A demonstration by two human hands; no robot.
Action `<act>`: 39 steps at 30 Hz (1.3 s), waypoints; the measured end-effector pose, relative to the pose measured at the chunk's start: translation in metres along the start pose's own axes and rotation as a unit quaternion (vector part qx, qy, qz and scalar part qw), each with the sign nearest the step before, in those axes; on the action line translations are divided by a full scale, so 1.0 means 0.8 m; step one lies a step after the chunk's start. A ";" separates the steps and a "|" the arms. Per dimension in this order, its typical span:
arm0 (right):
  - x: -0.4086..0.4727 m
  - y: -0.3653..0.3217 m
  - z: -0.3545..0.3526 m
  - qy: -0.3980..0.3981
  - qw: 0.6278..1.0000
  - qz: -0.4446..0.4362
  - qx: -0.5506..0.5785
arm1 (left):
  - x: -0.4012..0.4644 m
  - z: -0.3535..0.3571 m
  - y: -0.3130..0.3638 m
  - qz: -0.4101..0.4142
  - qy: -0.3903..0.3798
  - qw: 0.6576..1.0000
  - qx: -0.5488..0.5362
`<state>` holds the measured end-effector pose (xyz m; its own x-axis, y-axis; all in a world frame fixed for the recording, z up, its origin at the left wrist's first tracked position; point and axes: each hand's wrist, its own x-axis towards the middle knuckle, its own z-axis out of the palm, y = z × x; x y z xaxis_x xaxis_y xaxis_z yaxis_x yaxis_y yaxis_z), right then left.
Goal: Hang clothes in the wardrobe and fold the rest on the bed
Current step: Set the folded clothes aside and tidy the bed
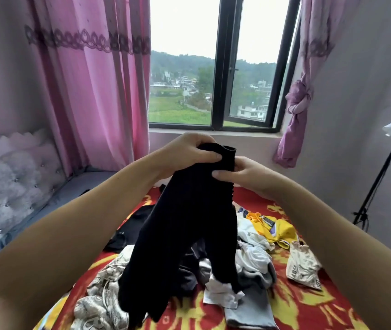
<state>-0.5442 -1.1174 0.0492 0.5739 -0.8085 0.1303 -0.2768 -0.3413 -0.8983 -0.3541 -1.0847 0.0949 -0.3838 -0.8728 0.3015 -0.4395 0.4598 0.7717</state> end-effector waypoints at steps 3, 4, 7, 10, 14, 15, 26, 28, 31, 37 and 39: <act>0.012 -0.002 0.014 0.082 0.996 -0.030 0.024 | -0.010 -0.014 -0.012 -0.029 0.021 0.999 -0.038; 0.015 -0.005 0.014 0.108 0.993 -0.035 0.032 | -0.015 -0.022 -0.020 -0.050 0.001 0.998 -0.046; 0.020 -0.020 0.012 0.189 0.980 -0.051 0.032 | -0.038 -0.038 -0.052 -0.122 -0.077 0.989 -0.026; 0.019 -0.031 0.013 0.190 0.979 -0.077 -0.007 | -0.063 -0.044 -0.080 -0.152 -0.110 0.981 -0.038; 0.017 -0.032 0.019 0.158 0.972 -0.089 -0.149 | -0.076 -0.044 -0.093 -0.195 -0.160 0.966 0.059; 0.017 -0.031 0.020 0.158 0.968 -0.090 -0.174 | -0.075 -0.041 -0.095 -0.204 -0.147 0.963 0.096; -0.014 -0.022 -0.022 0.141 0.981 -0.029 -0.132 | -0.083 -0.024 -0.127 -0.146 -0.053 0.988 -0.014; -0.016 -0.018 -0.033 0.153 0.972 -0.025 -0.174 | -0.075 -0.026 -0.124 -0.116 0.009 0.992 -0.042; -0.015 -0.005 -0.044 0.175 0.960 -0.016 -0.216 | -0.065 -0.025 -0.111 -0.090 0.061 0.990 -0.085; 0.001 0.021 -0.028 0.202 0.934 0.102 -0.277 | -0.043 -0.004 -0.079 -0.156 0.120 0.947 -0.254; 0.005 0.013 -0.002 0.104 0.965 0.180 -0.158 | -0.030 0.012 -0.067 -0.193 0.144 0.929 -0.281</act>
<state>-0.5457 -1.1252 0.0413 0.2388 -0.9694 -0.0564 -0.6695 -0.1223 -0.7326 -0.3290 -1.0868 0.0408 -0.0180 -0.9997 0.0160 0.0258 0.0156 0.9995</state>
